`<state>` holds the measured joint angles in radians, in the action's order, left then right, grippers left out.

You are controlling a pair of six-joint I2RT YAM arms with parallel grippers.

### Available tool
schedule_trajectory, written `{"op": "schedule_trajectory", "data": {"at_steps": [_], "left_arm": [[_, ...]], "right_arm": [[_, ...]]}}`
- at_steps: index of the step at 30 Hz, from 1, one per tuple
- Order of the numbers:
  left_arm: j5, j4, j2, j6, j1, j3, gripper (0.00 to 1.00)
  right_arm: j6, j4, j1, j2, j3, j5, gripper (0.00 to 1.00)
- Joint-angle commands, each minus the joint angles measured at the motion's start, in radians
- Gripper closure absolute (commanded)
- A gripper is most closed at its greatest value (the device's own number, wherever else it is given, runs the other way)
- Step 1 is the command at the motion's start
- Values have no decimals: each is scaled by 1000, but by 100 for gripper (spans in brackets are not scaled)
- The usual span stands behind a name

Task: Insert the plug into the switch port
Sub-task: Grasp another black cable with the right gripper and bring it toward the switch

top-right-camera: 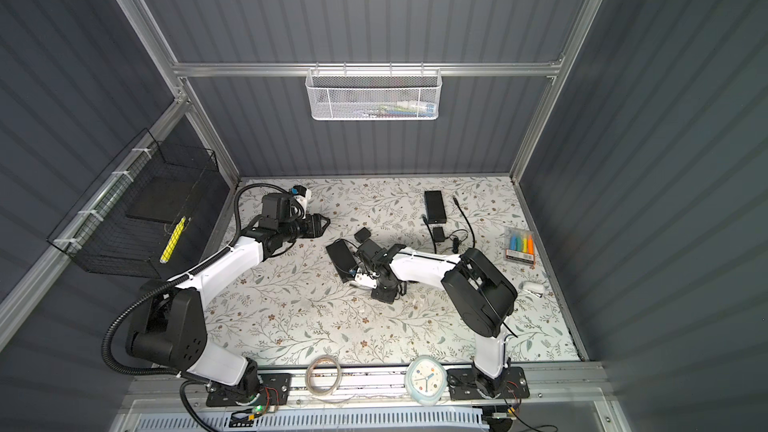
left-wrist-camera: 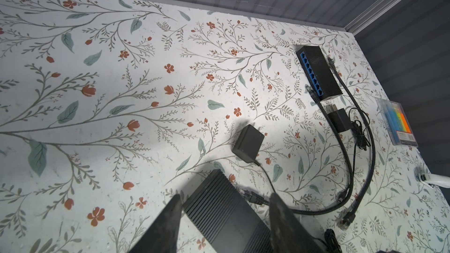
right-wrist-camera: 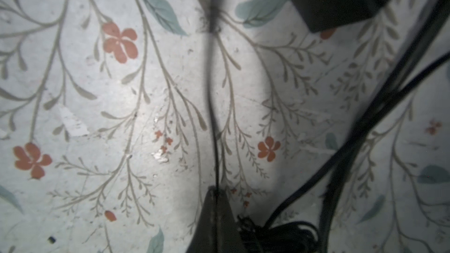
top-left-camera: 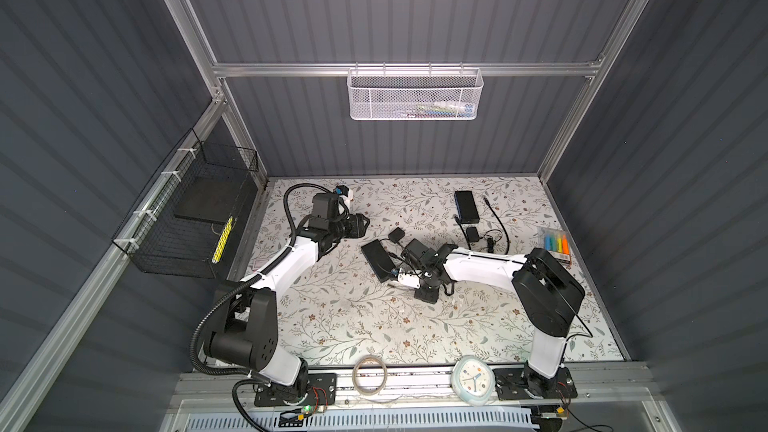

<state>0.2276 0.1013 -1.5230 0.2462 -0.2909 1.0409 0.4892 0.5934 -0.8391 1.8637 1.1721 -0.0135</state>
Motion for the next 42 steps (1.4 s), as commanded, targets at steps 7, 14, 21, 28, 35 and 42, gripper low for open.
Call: {"op": "schedule_trajectory", "data": {"at_steps": [7, 14, 21, 28, 35, 42], "left_arm": [[23, 49, 129, 20, 9, -102, 43], [171, -71, 175, 117, 3, -192, 40], [317, -172, 130, 144, -44, -167, 41], [466, -292, 53, 215, -73, -177, 45], [472, -301, 17, 217, -110, -158, 54], [475, -315, 12, 219, -113, -157, 69]], "right_arm": [[-96, -58, 83, -189, -32, 143, 100], [-218, -199, 108, -341, -129, 184, 100], [-246, -211, 108, -334, -139, 202, 100], [-270, -251, 107, -343, -140, 216, 100], [-273, -251, 105, -322, -127, 230, 100], [-274, -247, 105, -323, -126, 205, 100]]}}
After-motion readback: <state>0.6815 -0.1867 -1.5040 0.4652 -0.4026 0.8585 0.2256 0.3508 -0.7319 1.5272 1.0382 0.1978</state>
